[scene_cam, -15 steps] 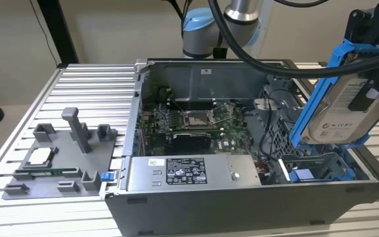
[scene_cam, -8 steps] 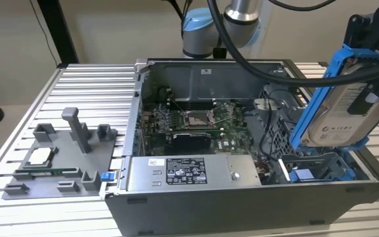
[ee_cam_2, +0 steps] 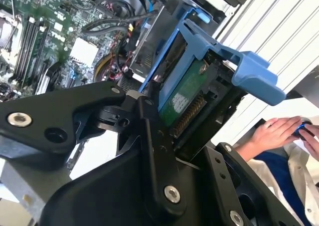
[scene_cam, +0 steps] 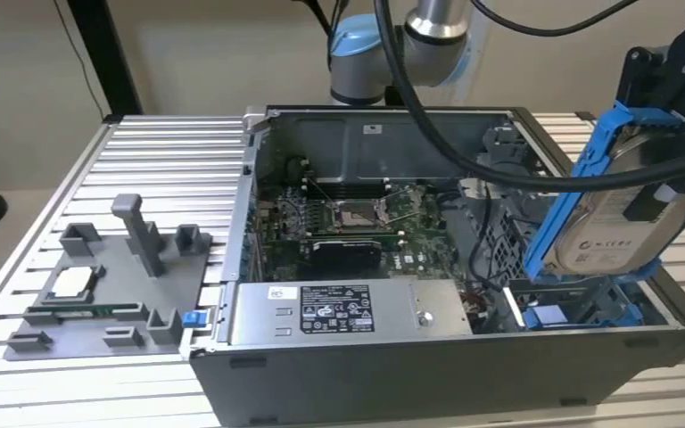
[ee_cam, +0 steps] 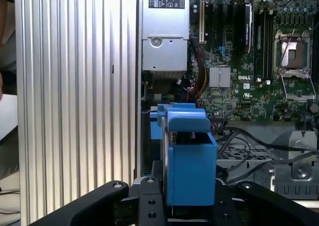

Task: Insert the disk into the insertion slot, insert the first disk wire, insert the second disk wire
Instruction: 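Insert the disk into the insertion slot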

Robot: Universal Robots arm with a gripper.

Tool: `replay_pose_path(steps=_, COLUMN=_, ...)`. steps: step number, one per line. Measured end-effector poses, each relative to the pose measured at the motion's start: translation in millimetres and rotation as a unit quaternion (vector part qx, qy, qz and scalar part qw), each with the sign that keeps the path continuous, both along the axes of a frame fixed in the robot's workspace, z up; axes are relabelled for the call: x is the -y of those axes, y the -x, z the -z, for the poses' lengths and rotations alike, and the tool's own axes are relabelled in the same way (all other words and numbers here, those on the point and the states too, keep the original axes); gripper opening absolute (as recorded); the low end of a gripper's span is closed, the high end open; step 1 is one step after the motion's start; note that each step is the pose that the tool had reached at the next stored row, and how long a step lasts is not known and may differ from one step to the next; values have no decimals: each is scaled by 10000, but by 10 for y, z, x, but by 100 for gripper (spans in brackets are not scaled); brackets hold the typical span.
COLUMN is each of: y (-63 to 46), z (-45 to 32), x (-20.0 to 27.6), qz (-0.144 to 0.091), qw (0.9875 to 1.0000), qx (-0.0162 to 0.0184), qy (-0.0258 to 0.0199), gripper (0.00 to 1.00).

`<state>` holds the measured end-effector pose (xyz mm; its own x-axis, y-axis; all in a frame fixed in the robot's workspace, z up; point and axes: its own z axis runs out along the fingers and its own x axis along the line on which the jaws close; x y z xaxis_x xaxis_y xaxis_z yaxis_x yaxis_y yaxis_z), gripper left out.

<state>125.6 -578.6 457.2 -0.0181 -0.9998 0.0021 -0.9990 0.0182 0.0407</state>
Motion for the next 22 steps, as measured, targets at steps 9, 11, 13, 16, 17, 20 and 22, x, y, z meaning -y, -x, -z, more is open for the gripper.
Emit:
replay_pose_path(steps=9, y=-42, z=160, x=1, qz=0, qw=10000, qx=-8, qy=0, gripper=0)
replay_pose_path(steps=11, y=-45, z=187, x=1, qz=1, qw=10000, qx=-8, qy=-13, gripper=0)
replay_pose_path(steps=13, y=-47, z=209, x=1, qz=0, qw=10000, qx=-8, qy=-36, gripper=0)
replay_pose_path(steps=16, y=-49, z=242, x=1, qz=-1, qw=10000, qx=-8, qy=-82, gripper=0)
replay_pose_path(steps=17, y=-50, z=255, x=0, qz=-1, qw=10000, qx=-8, qy=-95, gripper=0)
replay_pose_path(steps=20, y=-55, z=280, x=1, qz=-5, qw=9999, qx=-8, qy=-148, gripper=0)
replay_pose_path(steps=22, y=-58, z=293, x=1, qz=-10, qw=9998, qx=-8, qy=-212, gripper=0)
